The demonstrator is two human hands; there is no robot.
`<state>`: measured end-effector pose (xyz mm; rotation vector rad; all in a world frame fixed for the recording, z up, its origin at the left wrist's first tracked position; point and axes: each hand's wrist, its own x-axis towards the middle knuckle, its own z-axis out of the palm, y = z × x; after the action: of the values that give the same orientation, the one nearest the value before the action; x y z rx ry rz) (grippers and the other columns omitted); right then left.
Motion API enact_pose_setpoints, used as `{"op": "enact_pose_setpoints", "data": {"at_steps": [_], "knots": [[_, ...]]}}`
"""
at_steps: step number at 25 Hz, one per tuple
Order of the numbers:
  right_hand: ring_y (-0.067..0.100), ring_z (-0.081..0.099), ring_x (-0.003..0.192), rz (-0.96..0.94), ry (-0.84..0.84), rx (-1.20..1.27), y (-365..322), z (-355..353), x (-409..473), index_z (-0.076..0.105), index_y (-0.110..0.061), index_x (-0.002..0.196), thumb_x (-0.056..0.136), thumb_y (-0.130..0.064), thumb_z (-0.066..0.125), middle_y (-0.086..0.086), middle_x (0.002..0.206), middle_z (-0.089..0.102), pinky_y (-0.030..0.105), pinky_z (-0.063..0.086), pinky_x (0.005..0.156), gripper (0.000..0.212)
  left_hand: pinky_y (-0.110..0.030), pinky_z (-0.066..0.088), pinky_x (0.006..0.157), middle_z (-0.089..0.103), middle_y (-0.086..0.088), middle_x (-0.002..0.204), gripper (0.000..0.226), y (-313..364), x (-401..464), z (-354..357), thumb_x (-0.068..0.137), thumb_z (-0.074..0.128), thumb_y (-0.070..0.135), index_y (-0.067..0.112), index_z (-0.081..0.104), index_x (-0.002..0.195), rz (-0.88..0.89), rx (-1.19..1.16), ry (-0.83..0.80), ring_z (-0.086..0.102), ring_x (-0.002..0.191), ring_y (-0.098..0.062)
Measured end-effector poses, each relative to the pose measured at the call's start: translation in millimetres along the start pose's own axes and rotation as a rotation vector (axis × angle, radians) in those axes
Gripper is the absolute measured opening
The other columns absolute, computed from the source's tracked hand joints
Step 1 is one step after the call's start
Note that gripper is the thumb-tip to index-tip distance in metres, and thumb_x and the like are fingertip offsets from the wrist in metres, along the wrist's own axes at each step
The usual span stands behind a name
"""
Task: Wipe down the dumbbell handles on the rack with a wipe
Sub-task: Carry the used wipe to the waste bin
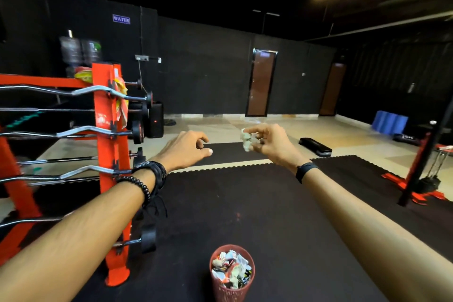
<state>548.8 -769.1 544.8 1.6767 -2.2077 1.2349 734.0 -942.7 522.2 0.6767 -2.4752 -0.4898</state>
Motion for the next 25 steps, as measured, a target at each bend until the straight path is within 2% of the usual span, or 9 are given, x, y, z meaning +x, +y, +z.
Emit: {"op": "enact_pose_setpoints", "data": {"at_steps": [2, 5, 7, 9, 11, 14, 18, 22, 25], "knots": [[-0.009, 0.058, 0.061, 0.014, 0.033, 0.019, 9.3, 11.7, 4.5, 0.074, -0.001, 0.099, 0.08, 0.001, 0.075, -0.009, 0.074, 0.066, 0.009, 0.044, 0.062, 0.019, -0.037, 0.052, 0.089, 0.064, 0.01, 0.098, 0.037, -12.7, 14.5, 14.2, 0.087, 0.07, 0.043, 0.025, 0.065, 0.12, -0.004, -0.004, -0.039, 0.062, 0.096, -0.016], [-0.013, 0.059, 0.058, 0.039, 0.005, 0.036, 34.9, 30.0, 9.4, 0.074, -0.001, 0.092, 0.086, -0.004, 0.072, -0.016, 0.071, 0.066, 0.011, 0.045, 0.06, 0.008, -0.036, 0.051, 0.089, 0.064, 0.011, 0.1, 0.037, -27.5, 31.3, 41.7, 0.087, 0.068, 0.044, 0.027, 0.064, 0.12, 0.014, 0.036, -0.098, 0.063, 0.097, -0.017], [-0.006, 0.063, 0.063, 0.069, 0.018, 0.005, 58.7, 40.2, 16.3, 0.075, -0.009, 0.092, 0.086, -0.012, 0.073, -0.011, 0.075, 0.07, 0.024, 0.052, 0.063, 0.007, -0.035, 0.05, 0.089, 0.064, 0.012, 0.102, 0.039, -33.1, 43.0, 59.5, 0.088, 0.067, 0.045, 0.027, 0.064, 0.122, 0.039, 0.092, -0.138, 0.063, 0.098, -0.018], [0.008, 0.067, 0.07, 0.152, 0.049, 0.004, 87.4, 49.1, 24.6, 0.072, -0.015, 0.091, 0.083, -0.015, 0.075, -0.004, 0.077, 0.072, 0.038, 0.056, 0.069, 0.009, -0.035, 0.05, 0.09, 0.065, 0.01, 0.105, 0.039, -37.7, 59.5, 80.2, 0.089, 0.066, 0.045, 0.027, 0.063, 0.123, 0.05, 0.093, -0.167, 0.063, 0.099, -0.017], [0.02, 0.066, 0.073, 0.248, 0.077, 0.011, 113.8, 58.4, 29.7, 0.064, -0.017, 0.088, 0.079, -0.016, 0.077, 0.002, 0.076, 0.07, 0.038, 0.053, 0.069, 0.016, -0.034, 0.05, 0.088, 0.064, 0.009, 0.104, 0.038, -41.0, 77.1, 106.4, 0.09, 0.067, 0.044, 0.026, 0.063, 0.123, 0.045, 0.061, -0.197, 0.062, 0.099, -0.016], [0.014, 0.06, 0.067, 0.307, 0.086, 0.031, 155.4, 76.2, 34.9, 0.062, -0.018, 0.08, 0.077, -0.017, 0.078, 0.003, 0.075, 0.068, 0.032, 0.049, 0.065, 0.017, -0.036, 0.051, 0.09, 0.064, 0.01, 0.103, 0.037, -48.0, 101.7, 152.3, 0.089, 0.068, 0.043, 0.026, 0.064, 0.122, 0.012, 0.009, -0.254, 0.062, 0.099, -0.014], [0.006, 0.059, 0.066, 0.387, 0.028, 0.105, 235.4, 116.0, 45.6, 0.067, -0.016, 0.08, 0.081, -0.014, 0.074, 0.007, 0.077, 0.072, 0.027, 0.05, 0.066, 0.007, -0.033, 0.051, 0.086, 0.065, 0.01, 0.1, 0.032, -70.3, 140.0, 236.7, 0.088, 0.068, 0.041, 0.027, 0.066, 0.117, -0.067, -0.046, -0.324, 0.063, 0.097, -0.015], [-0.002, 0.062, 0.064, 0.513, -0.108, 0.135, 315.7, 171.6, 40.9, 0.069, -0.018, 0.08, 0.085, -0.01, 0.069, -0.005, 0.071, 0.071, 0.018, 0.05, 0.066, 0.009, -0.033, 0.052, 0.087, 0.066, 0.011, 0.099, 0.033, -95.6, 153.0, 315.9, 0.086, 0.07, 0.042, 0.027, 0.067, 0.115, -0.212, -0.096, -0.466, 0.063, 0.094, -0.016], [0.012, 0.07, 0.078, 0.664, -0.27, 0.092, 375.8, 224.8, 29.4, 0.067, -0.021, 0.077, 0.081, -0.017, 0.07, -0.002, 0.079, 0.074, 0.035, 0.057, 0.076, 0.007, -0.034, 0.052, 0.09, 0.067, 0.008, 0.103, 0.032, -127.8, 144.0, 367.8, 0.085, 0.069, 0.041, 0.028, 0.067, 0.113, -0.378, -0.116, -0.567, 0.064, 0.099, -0.018]]}}
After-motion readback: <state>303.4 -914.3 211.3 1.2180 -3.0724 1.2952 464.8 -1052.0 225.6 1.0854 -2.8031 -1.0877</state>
